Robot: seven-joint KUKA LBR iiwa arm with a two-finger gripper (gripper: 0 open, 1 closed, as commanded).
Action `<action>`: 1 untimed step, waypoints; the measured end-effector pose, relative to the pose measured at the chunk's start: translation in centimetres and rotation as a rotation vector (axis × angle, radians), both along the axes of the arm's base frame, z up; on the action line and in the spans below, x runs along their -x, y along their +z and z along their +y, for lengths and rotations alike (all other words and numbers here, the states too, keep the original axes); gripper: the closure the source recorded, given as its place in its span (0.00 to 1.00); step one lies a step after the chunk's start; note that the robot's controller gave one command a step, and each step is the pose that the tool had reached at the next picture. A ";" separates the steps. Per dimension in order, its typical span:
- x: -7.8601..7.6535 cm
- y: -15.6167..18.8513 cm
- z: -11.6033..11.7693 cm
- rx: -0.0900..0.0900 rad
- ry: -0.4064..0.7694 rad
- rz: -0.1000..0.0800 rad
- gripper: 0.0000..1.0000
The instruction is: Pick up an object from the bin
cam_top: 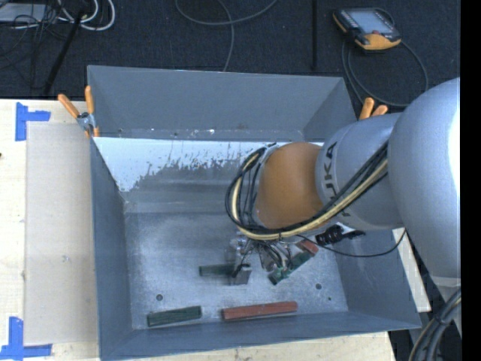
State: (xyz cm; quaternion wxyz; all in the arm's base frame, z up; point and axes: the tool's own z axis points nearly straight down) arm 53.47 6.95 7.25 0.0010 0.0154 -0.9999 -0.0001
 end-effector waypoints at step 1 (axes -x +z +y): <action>0.0 0.0 0.0 0.000 0.000 0.000 1.00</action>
Offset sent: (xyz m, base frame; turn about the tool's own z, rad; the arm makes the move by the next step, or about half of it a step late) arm 0.0085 0.0272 0.1186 -0.0088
